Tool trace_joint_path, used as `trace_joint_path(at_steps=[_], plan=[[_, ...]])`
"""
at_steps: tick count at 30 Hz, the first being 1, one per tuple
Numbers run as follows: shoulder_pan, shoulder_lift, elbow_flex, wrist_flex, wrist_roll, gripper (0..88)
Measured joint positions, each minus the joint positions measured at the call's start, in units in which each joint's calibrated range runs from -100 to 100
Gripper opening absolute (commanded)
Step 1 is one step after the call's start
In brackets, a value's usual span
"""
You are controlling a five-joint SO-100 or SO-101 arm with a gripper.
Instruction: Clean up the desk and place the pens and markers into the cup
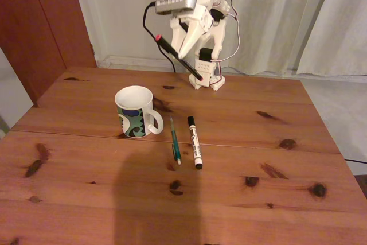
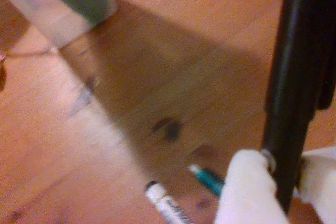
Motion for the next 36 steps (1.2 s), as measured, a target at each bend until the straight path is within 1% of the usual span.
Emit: trace_joint_path(at_steps=[7, 11, 16, 28, 36], plan=[[5.21, -6.78, 8.15, 0.0, 6.3, 1.1], [7.33, -7.03, 8.49, 0.0, 8.3, 1.1], [8.8, -4.15, 9.26, -4.98, 8.6, 1.1], [11.07, 11.02, 9.26, -20.41, 8.6, 1.2], [12.32, 14.24, 9.34, -27.87, 8.6, 1.2]])
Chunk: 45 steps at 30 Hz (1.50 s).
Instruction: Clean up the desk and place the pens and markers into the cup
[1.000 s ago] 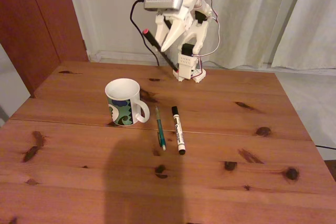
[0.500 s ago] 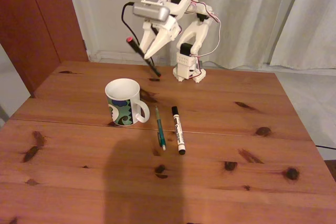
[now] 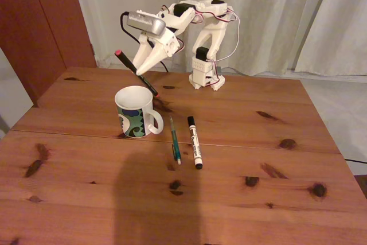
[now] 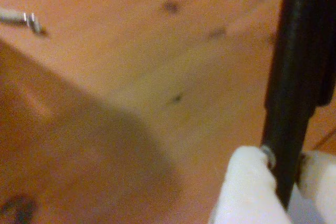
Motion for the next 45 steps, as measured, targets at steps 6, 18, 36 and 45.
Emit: trace_joint_path(at_steps=[6, 18, 36, 45], plan=[[0.07, 0.42, -1.95, -0.5, -0.05, 1.2], [2.79, 0.76, -2.55, -0.5, 0.0, 1.2], [6.53, 12.8, -6.96, -1.0, 0.0, 1.2], [6.67, 13.31, -6.96, -1.0, 0.0, 10.3]])
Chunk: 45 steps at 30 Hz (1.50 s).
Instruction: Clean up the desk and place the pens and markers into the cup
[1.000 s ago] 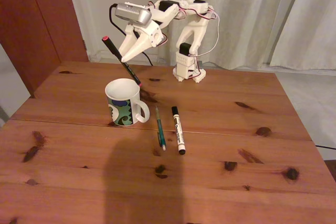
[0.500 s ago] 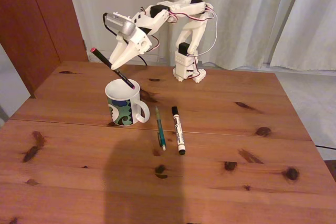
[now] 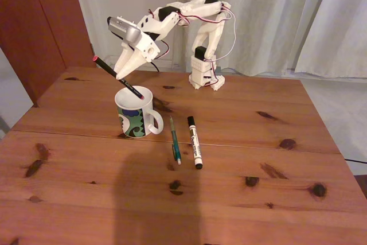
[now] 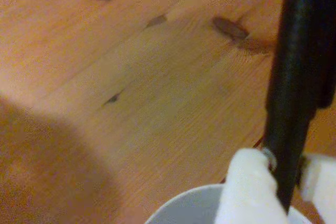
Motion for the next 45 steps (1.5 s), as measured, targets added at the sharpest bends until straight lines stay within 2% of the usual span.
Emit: trace_joint_path(at_steps=[3, 19, 25, 37, 45], plan=[[0.0, 0.0, 0.0, 0.0, 0.0, 12.9], [-0.51, -0.34, 0.0, 0.0, -0.73, 13.0], [-7.48, -8.64, 0.85, 5.39, -5.27, 13.0], [-25.67, -20.17, 10.36, 6.55, -5.76, 13.4], [-28.68, -20.34, 15.54, -3.98, -5.76, 13.7]])
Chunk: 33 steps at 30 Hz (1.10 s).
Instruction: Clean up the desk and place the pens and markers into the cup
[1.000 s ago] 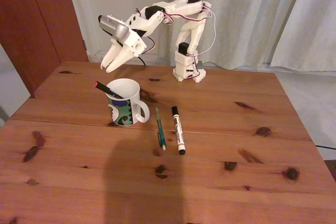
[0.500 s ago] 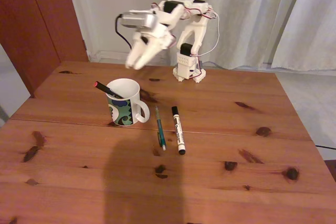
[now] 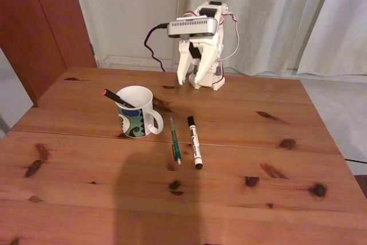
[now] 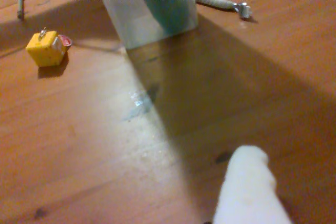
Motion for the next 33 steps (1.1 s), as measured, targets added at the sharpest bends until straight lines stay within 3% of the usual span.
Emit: trace_joint_path(at_steps=[12, 18, 23, 33], plan=[[-1.47, 0.0, 7.98, -0.91, 7.03, 13.7], [-1.76, 2.97, 7.39, 9.04, 9.04, 13.7], [-2.57, 8.73, 2.38, 17.5, 9.47, 13.7], [-3.81, 23.73, -2.29, 18.17, 9.47, 13.7]])
